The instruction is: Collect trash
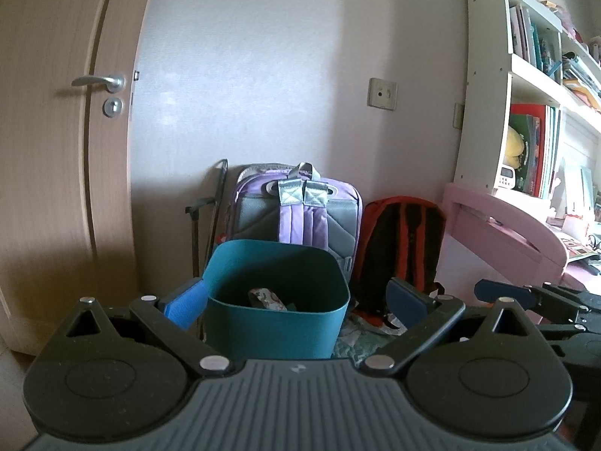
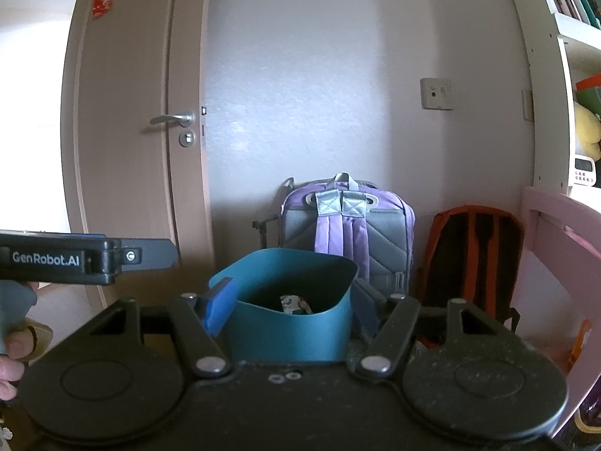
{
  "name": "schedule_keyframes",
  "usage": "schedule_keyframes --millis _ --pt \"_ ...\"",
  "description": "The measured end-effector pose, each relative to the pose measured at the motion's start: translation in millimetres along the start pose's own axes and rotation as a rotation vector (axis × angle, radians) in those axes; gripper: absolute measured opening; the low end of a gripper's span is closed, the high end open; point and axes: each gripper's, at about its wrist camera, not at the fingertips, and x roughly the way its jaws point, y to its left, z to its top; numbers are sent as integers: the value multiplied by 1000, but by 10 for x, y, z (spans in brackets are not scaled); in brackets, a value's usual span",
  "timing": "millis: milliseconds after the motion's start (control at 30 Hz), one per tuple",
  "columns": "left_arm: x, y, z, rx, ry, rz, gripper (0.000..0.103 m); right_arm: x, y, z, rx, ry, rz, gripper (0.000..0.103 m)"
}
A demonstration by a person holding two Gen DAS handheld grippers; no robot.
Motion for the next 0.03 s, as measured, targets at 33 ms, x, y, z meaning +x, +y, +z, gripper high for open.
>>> schedule_keyframes --millis 33 --pt "13 6 -8 -6 4 0 102 13 -8 -5 3 3 0 67"
